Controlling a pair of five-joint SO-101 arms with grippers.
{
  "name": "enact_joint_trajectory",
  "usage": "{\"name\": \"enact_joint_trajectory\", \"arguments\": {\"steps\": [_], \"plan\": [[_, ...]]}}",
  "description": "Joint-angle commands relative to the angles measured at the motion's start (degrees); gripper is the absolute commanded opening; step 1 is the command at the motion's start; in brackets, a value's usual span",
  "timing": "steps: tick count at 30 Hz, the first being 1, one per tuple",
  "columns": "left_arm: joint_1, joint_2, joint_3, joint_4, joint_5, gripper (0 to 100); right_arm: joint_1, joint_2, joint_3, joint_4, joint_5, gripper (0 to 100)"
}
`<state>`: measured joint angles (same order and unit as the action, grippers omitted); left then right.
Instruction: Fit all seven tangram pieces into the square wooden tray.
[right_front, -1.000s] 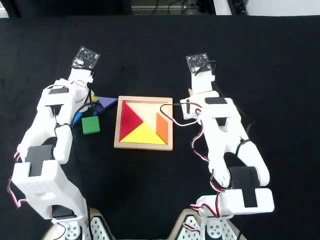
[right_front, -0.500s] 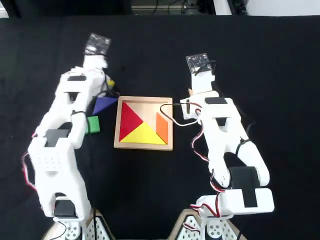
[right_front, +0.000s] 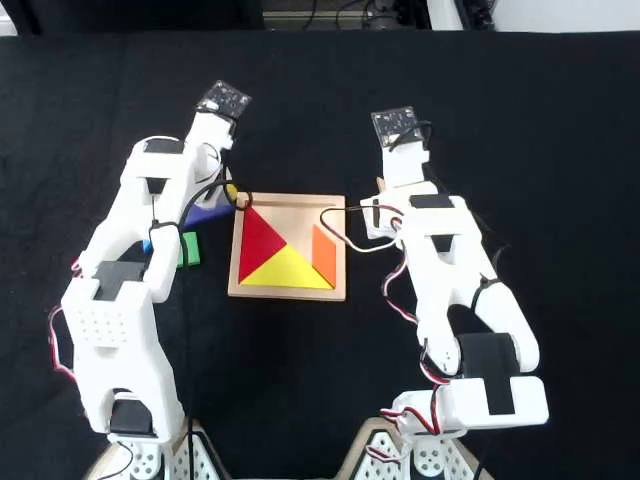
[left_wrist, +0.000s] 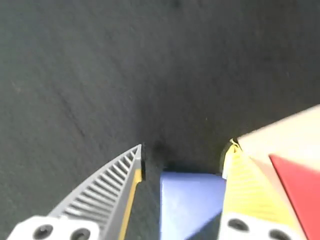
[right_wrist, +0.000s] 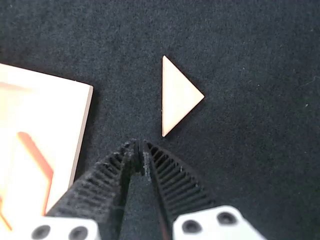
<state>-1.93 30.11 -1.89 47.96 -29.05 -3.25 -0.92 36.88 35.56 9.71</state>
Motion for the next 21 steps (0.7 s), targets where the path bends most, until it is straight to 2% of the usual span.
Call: {"name": "enact_joint_trajectory", "arguments": {"steps": [1, 4, 9, 15, 19, 21], "plan": [[0.7, -3.1, -0.6, 4.6, -0.9, 27, 0.5, -0.2, -2.0, -0.5, 0.4, 1.1], [0.7, -3.2, -1.2, 9.1, -1.3, 27, 0.6, -0.3, -2.0, -0.5, 0.4, 1.1], [0.7, -6.5, 0.7, 15.3, -7.3, 27, 0.6, -0.3, -2.0, -0.5, 0.4, 1.1], [1.2, -15.0, 4.8, 10.2, -7.6, 27, 0.6, -0.4, -2.0, -0.5, 0.4, 1.1], [2.4, -17.9, 5.3, 0.1, -6.9, 27, 0.6, -0.3, -2.0, -0.7, 0.4, 1.1], [3.6, -17.3, 5.3, -5.2, -2.9, 27, 0.5, -0.3, -2.0, -0.7, 0.4, 1.1]]}}
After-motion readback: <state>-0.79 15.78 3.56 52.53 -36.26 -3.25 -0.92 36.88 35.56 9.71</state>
